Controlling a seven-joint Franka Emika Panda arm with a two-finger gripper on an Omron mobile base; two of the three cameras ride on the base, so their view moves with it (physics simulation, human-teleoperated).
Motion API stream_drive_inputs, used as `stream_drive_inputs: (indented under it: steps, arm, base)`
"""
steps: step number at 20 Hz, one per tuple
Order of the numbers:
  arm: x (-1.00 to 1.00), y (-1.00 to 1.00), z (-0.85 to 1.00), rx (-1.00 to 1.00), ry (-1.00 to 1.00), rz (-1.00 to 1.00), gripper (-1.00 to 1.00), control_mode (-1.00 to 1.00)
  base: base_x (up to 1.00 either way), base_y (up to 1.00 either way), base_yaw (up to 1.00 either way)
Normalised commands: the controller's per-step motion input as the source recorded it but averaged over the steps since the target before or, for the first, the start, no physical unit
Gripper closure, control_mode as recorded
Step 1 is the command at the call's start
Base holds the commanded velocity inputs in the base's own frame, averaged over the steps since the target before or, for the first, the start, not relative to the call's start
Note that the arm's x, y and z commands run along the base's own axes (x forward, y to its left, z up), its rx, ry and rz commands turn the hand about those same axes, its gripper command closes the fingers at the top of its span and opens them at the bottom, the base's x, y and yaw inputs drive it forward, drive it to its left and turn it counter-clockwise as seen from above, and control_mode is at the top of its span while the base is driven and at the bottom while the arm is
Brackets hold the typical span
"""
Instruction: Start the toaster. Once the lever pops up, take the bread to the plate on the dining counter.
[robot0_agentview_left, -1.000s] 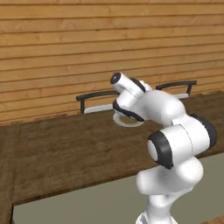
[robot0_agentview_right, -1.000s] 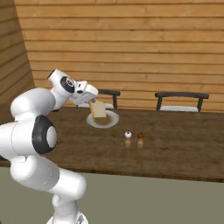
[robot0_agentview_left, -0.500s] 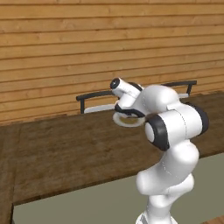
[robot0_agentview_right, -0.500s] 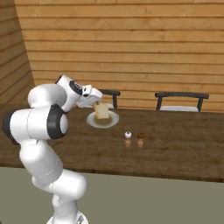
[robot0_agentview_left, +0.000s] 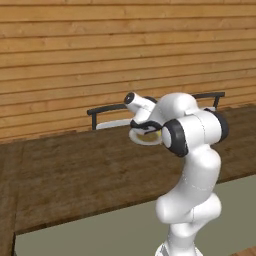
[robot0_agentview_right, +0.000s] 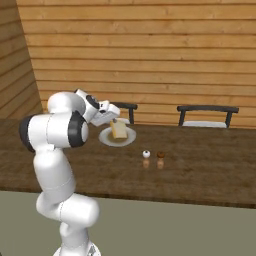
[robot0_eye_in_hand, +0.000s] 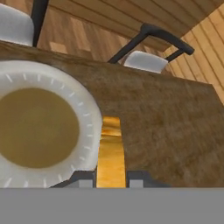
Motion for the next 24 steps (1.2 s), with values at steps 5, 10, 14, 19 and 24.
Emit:
stream_drive_inputs:
  steps: [5,10,14,19,24]
  arm:
    - [0.32,0.00,-0.31,0.00,0.06,0.00,1.00,-1.00]
    - [0.21,0.00,-0.37,0.00,0.02,0.00,1.00,-1.00]
    - [0.26,0.00,-0.31,0.00,0.00,0.00,1.00,-1.00]
    - [0.14,0.01,-0.25,0.00,0.00,0.00,-1.00,-1.00]
    - [0.00,0.00,-0.10,0.00,0.00,0.00,-1.00,-1.00]
  base:
    - [0.00,0.00,0.00]
    - [0.00,0.00,0.00]
    - [0.00,0.00,0.00]
    - [0.00,0.00,0.00]
    - [0.00,0.00,0.00]
